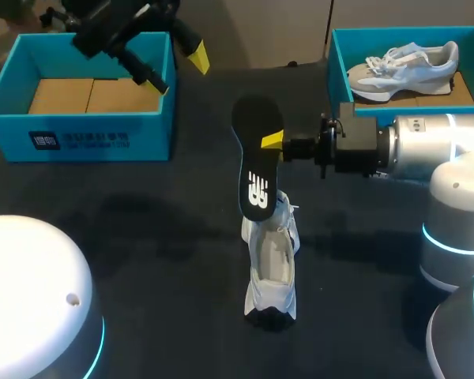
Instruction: Take the shoe out of the shoebox, open the shoe tongue, remove and reinsert the insole, then place the shoe into the shoebox
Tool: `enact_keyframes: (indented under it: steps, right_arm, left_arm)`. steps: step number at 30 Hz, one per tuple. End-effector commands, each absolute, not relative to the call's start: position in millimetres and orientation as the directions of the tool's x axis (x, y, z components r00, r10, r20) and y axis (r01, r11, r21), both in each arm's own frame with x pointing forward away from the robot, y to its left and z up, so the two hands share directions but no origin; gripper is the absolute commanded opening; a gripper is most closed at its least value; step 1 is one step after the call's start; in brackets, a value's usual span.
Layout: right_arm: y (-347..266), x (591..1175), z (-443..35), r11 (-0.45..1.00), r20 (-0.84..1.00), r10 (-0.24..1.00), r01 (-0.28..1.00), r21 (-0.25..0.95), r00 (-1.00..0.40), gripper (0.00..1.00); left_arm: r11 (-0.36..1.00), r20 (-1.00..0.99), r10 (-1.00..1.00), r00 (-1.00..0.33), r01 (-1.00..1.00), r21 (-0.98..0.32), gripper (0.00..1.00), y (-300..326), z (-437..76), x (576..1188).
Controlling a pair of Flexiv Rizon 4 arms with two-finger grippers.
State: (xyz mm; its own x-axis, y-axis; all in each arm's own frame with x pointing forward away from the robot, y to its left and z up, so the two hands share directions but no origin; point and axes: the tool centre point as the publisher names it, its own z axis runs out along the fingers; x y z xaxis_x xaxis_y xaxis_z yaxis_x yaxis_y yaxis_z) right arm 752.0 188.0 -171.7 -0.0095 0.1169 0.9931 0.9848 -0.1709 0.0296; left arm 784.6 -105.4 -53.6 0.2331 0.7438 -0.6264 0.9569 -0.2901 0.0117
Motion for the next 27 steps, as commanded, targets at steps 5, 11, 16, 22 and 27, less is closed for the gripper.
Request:
enact_keyframes:
  steps: [5, 11, 16, 22, 27]
  right_arm:
    - [190, 752, -173, -0.173, 0.993, 0.118, 0.984, 0.030, -0.010, 0.00]
    - [190, 752, -173, -0.173, 0.993, 0.118, 0.984, 0.030, -0.010, 0.00]
    - [190, 752, -173, -0.173, 0.993, 0.118, 0.984, 0.030, -0.010, 0.00]
    - [190, 752, -173, -0.173, 0.993, 0.118, 0.984, 0.030, -0.010, 0.00]
    - [190, 752, -173, -0.173, 0.993, 0.118, 0.984, 0.030, -0.010, 0.00]
  left_arm:
    - [-0.301, -0.514, 0.822, 0.245, 0.953, -0.028, 1.00, -127, -40, 796]
    - [-0.302, -0.437, 0.869, 0.234, 0.949, -0.092, 1.00, -145, -39, 805]
    - [-0.274, -0.331, 0.918, 0.219, 0.953, -0.131, 1.00, -158, -37, 816]
    - [-0.237, -0.247, 0.950, 0.194, 0.958, -0.161, 1.00, -171, -34, 827]
    - [-0.225, -0.172, 0.966, 0.193, 0.956, -0.190, 1.00, -188, -38, 833]
